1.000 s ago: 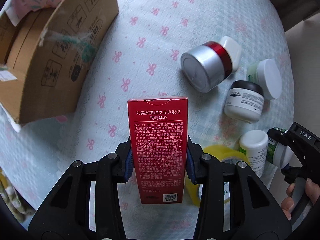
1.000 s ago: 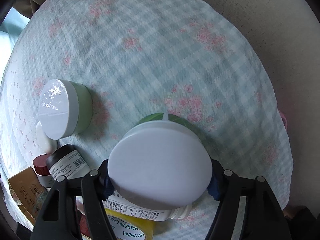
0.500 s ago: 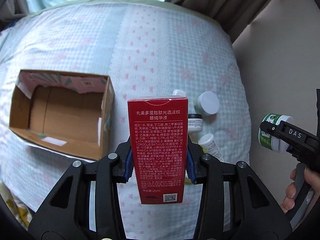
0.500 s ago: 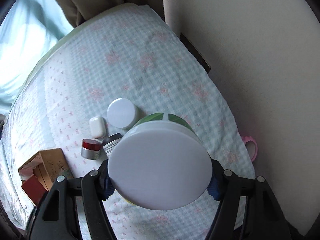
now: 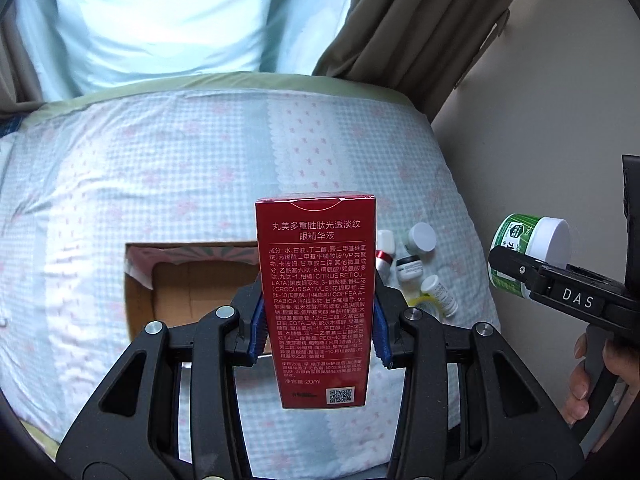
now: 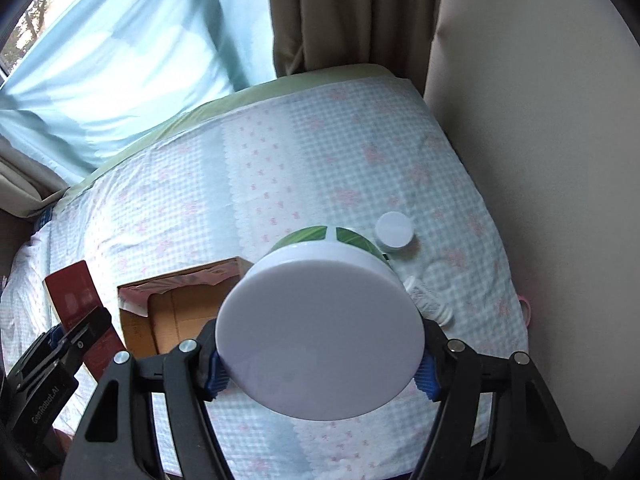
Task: Organize rigid objects
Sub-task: 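Carry the red carton and green jar into the cardboard box and release both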
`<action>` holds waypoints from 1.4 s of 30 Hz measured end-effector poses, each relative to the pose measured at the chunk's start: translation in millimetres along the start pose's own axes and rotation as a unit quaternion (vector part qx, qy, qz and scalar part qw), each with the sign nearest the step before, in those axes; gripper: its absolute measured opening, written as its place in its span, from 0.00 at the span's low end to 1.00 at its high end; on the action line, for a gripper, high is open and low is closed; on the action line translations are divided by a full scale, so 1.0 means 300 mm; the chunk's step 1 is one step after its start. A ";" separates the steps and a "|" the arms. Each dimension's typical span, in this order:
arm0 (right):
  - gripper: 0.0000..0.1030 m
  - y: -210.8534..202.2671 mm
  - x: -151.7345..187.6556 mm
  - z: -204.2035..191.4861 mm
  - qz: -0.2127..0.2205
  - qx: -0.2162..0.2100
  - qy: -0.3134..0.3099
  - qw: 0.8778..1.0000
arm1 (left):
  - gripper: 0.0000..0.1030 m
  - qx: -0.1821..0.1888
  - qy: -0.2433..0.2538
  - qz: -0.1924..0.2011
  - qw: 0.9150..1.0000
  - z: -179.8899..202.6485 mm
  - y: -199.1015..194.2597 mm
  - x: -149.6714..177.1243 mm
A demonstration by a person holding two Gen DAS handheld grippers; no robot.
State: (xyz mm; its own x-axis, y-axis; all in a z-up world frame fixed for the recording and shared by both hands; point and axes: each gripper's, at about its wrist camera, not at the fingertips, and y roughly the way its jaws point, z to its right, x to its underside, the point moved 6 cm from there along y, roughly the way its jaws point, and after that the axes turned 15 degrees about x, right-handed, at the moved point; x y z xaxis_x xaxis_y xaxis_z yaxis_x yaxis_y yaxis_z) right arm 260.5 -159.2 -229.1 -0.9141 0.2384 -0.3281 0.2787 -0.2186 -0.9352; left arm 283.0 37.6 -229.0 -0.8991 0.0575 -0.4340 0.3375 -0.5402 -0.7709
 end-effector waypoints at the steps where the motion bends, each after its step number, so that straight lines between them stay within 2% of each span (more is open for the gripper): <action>1: 0.65 -0.006 0.001 -0.048 0.001 -0.005 -0.005 1.000 | 0.37 -0.002 0.002 -0.003 1.000 -0.040 -0.022 0.002; 7: 0.65 0.033 0.052 -0.341 -0.008 -0.037 -0.039 0.999 | 0.37 -0.025 0.005 -0.022 0.999 -0.295 -0.075 0.022; 12: 0.65 0.145 0.116 -0.528 -0.024 -0.054 -0.066 0.996 | 0.37 -0.041 -0.007 -0.044 0.998 -0.484 -0.031 0.063; 19: 0.65 0.392 0.218 -0.695 -0.056 -0.052 -0.111 0.991 | 0.37 -0.056 -0.011 -0.099 0.993 -0.702 0.184 0.149; 25: 0.65 0.609 0.269 -0.759 -0.074 -0.034 -0.158 0.984 | 0.37 -0.072 -0.012 -0.157 0.985 -0.839 0.406 0.219; 31: 0.65 0.784 0.300 -0.794 -0.086 -0.016 -0.209 0.974 | 0.37 -0.081 0.009 -0.226 0.971 -0.902 0.586 0.285; 35: 0.65 0.842 0.320 -0.796 -0.089 -0.014 -0.230 0.969 | 0.37 -0.094 0.077 -0.278 0.953 -0.875 0.684 0.321; 42: 0.65 0.878 0.340 -0.746 -0.095 -0.019 -0.235 0.967 | 0.37 -0.088 0.136 -0.305 0.938 -0.825 0.772 0.315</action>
State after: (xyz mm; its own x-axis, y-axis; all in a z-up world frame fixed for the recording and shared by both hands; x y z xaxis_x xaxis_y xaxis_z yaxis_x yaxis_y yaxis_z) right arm 306.5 19.3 -538.8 -0.9804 -0.1871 -0.0620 0.0954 -0.1751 -0.9799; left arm 345.3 125.8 -563.9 -0.8434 0.5365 0.0290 -0.1545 -0.1905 -0.9695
